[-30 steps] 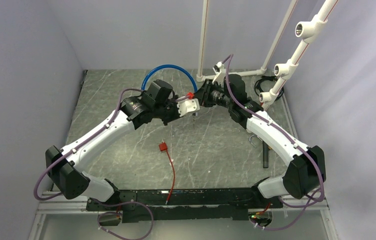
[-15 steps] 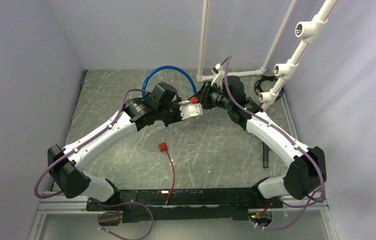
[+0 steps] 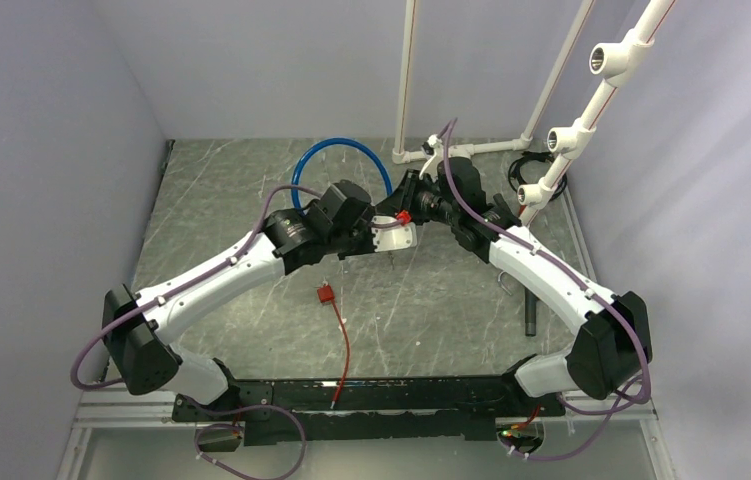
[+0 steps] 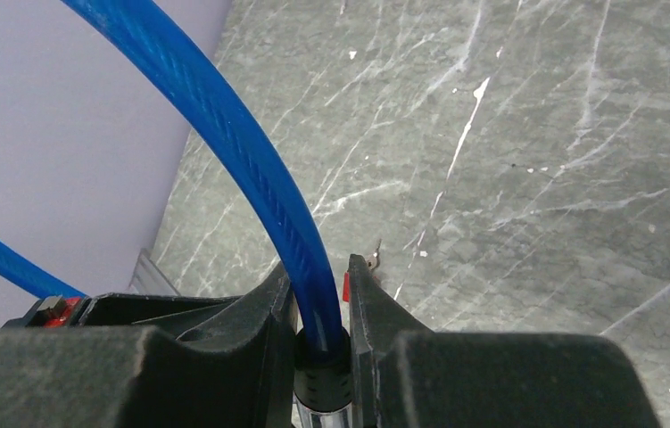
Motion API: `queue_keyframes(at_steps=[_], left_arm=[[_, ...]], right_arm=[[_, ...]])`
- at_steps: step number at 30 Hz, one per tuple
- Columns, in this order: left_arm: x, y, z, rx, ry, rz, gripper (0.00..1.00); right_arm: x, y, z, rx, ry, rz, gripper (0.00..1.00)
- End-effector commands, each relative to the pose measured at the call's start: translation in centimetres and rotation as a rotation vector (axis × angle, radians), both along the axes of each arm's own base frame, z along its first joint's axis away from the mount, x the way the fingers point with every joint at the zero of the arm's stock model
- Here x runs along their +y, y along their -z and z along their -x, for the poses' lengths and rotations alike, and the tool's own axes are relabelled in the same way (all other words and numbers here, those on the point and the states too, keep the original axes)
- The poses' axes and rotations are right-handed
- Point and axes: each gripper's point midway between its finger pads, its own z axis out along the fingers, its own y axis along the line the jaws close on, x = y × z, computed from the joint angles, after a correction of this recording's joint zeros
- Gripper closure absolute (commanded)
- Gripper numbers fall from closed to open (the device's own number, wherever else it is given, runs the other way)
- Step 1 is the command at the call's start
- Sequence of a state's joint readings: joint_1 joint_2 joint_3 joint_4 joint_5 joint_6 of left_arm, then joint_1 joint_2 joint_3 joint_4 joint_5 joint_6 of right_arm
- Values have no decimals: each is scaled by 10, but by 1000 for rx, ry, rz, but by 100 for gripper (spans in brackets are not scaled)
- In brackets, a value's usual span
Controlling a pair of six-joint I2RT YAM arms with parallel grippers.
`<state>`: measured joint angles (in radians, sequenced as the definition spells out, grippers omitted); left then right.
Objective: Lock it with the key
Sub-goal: Lock the lock.
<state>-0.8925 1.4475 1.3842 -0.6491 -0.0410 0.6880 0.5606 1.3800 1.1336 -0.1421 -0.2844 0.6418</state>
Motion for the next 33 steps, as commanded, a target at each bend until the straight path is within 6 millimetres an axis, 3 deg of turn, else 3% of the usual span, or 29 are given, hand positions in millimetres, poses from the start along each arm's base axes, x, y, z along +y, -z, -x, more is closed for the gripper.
queue_keyframes(at_steps=[1, 6, 11, 21, 26, 33], left_arm=[[-34, -34, -16, -126, 15, 162, 100], [-30, -31, -5, -113, 36, 199, 90], [-18, -25, -1, -93, 27, 167, 89], [-9, -50, -1, -98, 43, 141, 68], [0, -62, 1, -55, 52, 130, 51], [14, -85, 19, 37, 90, 202, 22]], right_arm=[[23, -33, 14, 22, -54, -154, 100], [23, -40, 12, -16, -65, -171, 100], [18, -46, 7, -63, -62, -170, 100], [24, -67, -2, -148, -97, -225, 100], [27, -71, -7, -165, -94, -238, 100], [27, -72, -15, -161, -71, -259, 100]])
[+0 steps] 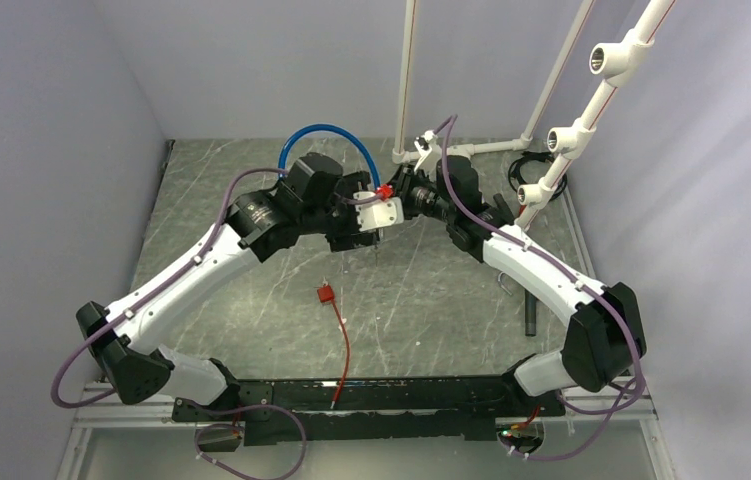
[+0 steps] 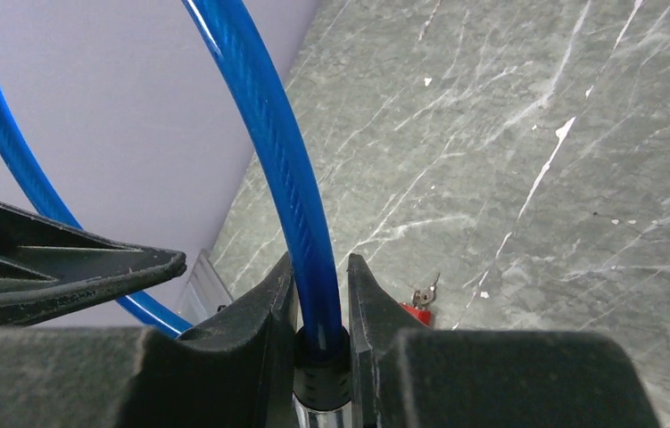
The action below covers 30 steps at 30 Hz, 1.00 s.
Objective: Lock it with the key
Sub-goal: Lock the lock.
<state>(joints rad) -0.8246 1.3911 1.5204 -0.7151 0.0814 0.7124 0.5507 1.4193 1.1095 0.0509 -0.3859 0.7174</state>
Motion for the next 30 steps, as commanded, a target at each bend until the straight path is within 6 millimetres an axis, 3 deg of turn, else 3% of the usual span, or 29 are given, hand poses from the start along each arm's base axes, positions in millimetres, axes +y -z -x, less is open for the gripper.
queue_keyframes(at_steps=[1, 8, 13, 14, 17, 19, 22, 26, 30], left_arm=[[9, -25, 24, 104, 51, 103, 16], [31, -76, 37, 186, -3, 446, 10], [46, -115, 42, 138, -63, 627, 8], [52, -121, 39, 135, -108, 666, 8], [96, -133, 21, 131, -317, 792, 8], [129, -132, 7, 132, -475, 864, 7], [163, -113, -1, 185, -639, 925, 5], [174, -70, 7, 423, -723, 1039, 1], [185, -33, -7, 620, -761, 1220, 0]], right_arm=[[7, -54, -10, -116, 3, -128, 100], [6, -68, -26, -100, 54, -198, 100], [4, -72, -39, -55, 113, -231, 100], [3, -72, -43, -38, 130, -240, 100], [-5, -74, -57, 45, 195, -289, 100], [-7, -80, -62, 61, 215, -315, 100], [-6, -92, -67, 68, 229, -352, 100], [-4, -105, -73, 79, 237, -393, 100], [1, -112, -83, 112, 261, -433, 100]])
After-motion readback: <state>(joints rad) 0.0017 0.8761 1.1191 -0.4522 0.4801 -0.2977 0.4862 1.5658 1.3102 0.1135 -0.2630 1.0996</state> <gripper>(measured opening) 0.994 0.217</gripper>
